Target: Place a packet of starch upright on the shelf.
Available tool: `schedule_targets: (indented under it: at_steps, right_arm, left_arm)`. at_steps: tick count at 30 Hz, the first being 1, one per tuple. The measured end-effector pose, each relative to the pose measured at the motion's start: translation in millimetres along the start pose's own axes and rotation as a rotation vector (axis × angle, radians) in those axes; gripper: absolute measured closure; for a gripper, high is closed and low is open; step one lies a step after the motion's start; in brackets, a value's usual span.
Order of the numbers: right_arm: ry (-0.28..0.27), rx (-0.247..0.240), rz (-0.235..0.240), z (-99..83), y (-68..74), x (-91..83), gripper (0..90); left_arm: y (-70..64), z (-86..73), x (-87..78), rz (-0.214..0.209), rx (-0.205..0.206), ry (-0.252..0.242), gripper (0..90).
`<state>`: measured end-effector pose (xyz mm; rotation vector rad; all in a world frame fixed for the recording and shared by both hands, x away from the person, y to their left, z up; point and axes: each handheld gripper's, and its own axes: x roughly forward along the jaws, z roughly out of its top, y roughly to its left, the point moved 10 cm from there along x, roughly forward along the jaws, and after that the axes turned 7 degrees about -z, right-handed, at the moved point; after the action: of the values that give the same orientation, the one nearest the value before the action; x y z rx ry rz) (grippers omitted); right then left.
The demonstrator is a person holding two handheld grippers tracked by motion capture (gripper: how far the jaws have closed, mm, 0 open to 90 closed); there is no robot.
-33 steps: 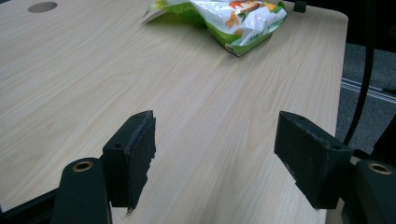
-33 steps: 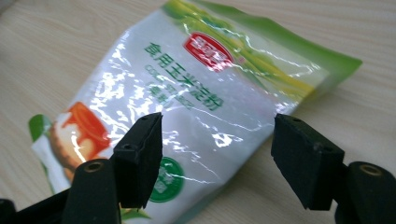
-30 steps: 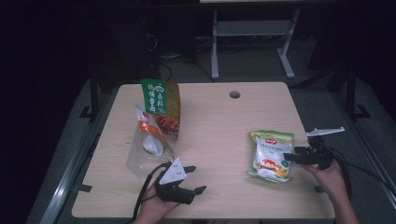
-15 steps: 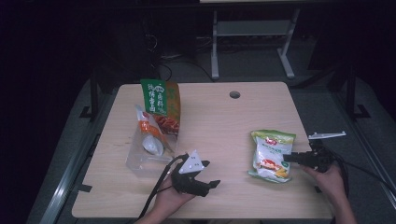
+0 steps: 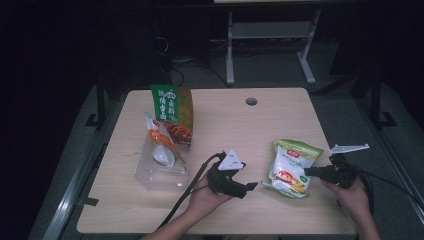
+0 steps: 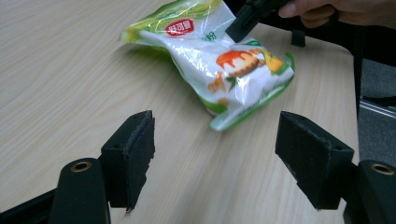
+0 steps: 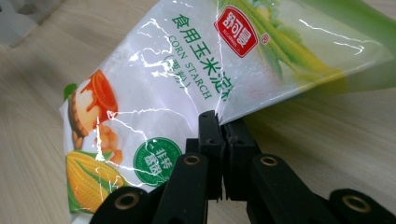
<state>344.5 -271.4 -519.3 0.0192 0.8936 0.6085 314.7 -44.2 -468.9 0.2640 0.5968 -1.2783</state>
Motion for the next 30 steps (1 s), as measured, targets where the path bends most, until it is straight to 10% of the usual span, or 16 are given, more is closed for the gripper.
schedule_targets:
  at_steps: [17, 30]
  right_arm:
    - [-0.142, -0.154, 0.01, 26.3, 46.7, -32.3, 88.4]
    - [-0.182, -0.244, 0.048, 36.8, 76.4, -34.8, 88.6]
  left_arm:
    - [11.3, 12.1, 53.8, -0.133, -0.179, 0.013, 27.8]
    - [17.1, 21.1, 49.1, -0.194, -0.253, -0.084, 70.0]
